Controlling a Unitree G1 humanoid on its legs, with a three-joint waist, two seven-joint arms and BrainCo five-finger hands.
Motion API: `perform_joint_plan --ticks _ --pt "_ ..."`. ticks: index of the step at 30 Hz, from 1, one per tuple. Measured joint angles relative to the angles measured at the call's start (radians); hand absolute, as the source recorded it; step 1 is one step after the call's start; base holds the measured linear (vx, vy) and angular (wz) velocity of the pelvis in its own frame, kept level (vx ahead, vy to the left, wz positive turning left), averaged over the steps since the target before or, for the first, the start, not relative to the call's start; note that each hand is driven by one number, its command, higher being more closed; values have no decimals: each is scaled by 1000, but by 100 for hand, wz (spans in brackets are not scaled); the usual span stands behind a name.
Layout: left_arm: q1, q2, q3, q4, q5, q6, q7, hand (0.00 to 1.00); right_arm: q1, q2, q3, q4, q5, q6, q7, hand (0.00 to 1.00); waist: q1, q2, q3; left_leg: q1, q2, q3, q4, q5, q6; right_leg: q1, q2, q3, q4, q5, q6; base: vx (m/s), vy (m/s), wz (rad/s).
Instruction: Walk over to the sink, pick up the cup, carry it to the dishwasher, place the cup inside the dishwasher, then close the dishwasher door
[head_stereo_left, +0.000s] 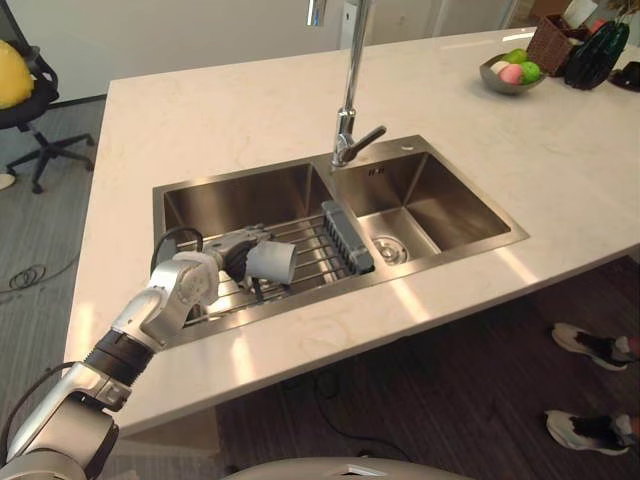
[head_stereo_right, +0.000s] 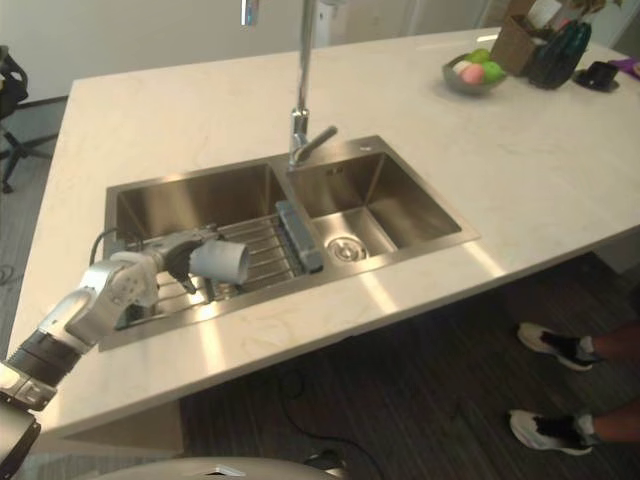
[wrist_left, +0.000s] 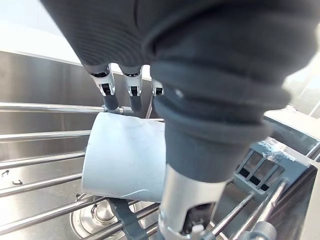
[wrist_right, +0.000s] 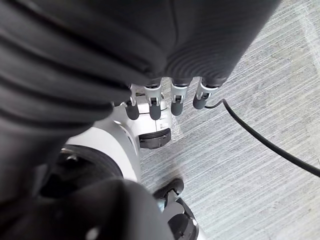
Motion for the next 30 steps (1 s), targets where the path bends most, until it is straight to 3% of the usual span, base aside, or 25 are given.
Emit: perform_joint_plan --ticks 15,30 --pt "-75 -9 -41 188 2 41 6 0 -14 3 8 -2 0 11 -5 0 -34 -7 -4 1 0 28 0 0 0 -15 0 23 2 6 0 -2 2 -3" --pt "-99 -53 -22 342 65 48 19 0 -14 4 8 -2 0 9 -5 0 -35 -13 -3 1 0 27 0 0 0 -14 0 25 1 8 0 0 0 0"
